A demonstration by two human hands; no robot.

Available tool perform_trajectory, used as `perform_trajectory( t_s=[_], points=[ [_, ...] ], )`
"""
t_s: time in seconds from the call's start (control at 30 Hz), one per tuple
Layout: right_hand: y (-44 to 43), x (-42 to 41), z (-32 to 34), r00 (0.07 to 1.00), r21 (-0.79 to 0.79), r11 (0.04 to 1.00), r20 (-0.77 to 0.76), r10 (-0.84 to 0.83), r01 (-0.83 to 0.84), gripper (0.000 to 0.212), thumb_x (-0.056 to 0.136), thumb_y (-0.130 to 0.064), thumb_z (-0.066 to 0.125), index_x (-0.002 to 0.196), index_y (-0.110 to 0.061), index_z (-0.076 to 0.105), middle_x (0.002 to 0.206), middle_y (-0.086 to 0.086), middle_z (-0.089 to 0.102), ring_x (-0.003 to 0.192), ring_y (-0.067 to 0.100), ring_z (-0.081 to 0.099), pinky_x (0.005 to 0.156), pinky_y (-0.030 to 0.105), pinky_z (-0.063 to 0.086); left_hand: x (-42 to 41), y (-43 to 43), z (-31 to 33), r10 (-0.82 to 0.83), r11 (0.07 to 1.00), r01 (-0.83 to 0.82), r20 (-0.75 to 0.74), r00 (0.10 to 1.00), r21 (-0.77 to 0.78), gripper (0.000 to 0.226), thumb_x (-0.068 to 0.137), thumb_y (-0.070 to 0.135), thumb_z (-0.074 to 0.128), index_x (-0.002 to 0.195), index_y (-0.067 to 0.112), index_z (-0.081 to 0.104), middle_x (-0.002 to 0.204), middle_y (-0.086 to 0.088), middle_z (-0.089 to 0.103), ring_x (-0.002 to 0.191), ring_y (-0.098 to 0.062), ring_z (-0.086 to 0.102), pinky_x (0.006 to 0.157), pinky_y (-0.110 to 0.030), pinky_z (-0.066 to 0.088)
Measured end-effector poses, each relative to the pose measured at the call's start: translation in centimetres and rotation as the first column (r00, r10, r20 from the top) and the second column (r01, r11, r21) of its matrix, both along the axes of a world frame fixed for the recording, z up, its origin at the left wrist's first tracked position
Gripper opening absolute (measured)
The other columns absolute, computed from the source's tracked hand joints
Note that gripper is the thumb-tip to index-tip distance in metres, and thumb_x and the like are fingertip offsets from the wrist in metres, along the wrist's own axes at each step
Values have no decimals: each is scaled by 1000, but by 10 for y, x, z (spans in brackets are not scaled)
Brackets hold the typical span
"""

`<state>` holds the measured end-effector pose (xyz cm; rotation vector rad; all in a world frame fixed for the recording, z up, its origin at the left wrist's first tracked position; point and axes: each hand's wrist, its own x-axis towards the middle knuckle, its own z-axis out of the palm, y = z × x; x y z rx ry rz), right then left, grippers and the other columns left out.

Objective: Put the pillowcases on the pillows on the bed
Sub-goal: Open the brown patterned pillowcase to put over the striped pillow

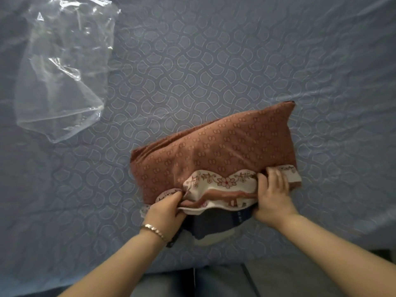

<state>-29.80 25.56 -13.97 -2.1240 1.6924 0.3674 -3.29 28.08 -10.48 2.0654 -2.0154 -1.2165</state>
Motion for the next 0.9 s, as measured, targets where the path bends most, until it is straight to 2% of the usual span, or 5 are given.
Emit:
perform_trajectory(
  t_s=[0.13, 0.23, 0.33, 0.43, 0.9],
  points=[
    [-6, 37, 21, 895, -219, 973, 417, 159, -71, 71, 53, -32, 68, 115, -12, 41, 124, 11, 34, 119, 33, 32, 105, 54, 31, -2, -22, 19, -598, 771, 590, -44, 800, 241, 63, 74, 72, 36, 104, 23, 63, 94, 1, 66, 93, -21, 60, 78, -28, 45],
    [-41, 72, 39, 820, -145, 981, 541, 187, -129, 60, 64, -45, 53, 117, -17, 48, 120, 5, 47, 117, 26, 41, 104, 39, 27, 4, -54, 36, -243, 947, 253, -74, 967, 198, 43, 75, 69, 47, 80, 30, 65, 69, 13, 57, 72, -12, 58, 67, -26, 43],
    [-72, 94, 48, 848, 47, 968, 494, 192, -246, 65, 66, -54, 54, 123, -22, 52, 117, -3, 54, 117, 19, 42, 102, 32, 24, 16, -86, 21, 285, 953, -282, 14, 958, -110, 28, 77, 44, 65, 94, 22, 63, 95, 2, 59, 89, -19, 59, 81, -37, 49],
    [-83, 97, 48, 876, 117, 927, 387, 287, -355, 62, 73, -56, 57, 128, -28, 47, 126, -8, 46, 124, 15, 32, 107, 33, 19, 15, -97, 1, 290, 948, -314, 261, 921, 52, 37, 79, 34, 69, 108, 14, 58, 116, -7, 54, 107, -27, 53, 93, -40, 45],
    [-105, 106, 62, 910, 442, 813, 338, 240, -379, 77, 67, -74, 56, 131, -30, 47, 126, -9, 46, 123, 12, 33, 108, 35, 25, 42, -93, 21, 261, 958, -274, 148, 954, 81, 16, 80, 24, 70, 81, 14, 58, 83, 3, 51, 82, -17, 49, 73, -24, 36]
  ],
)
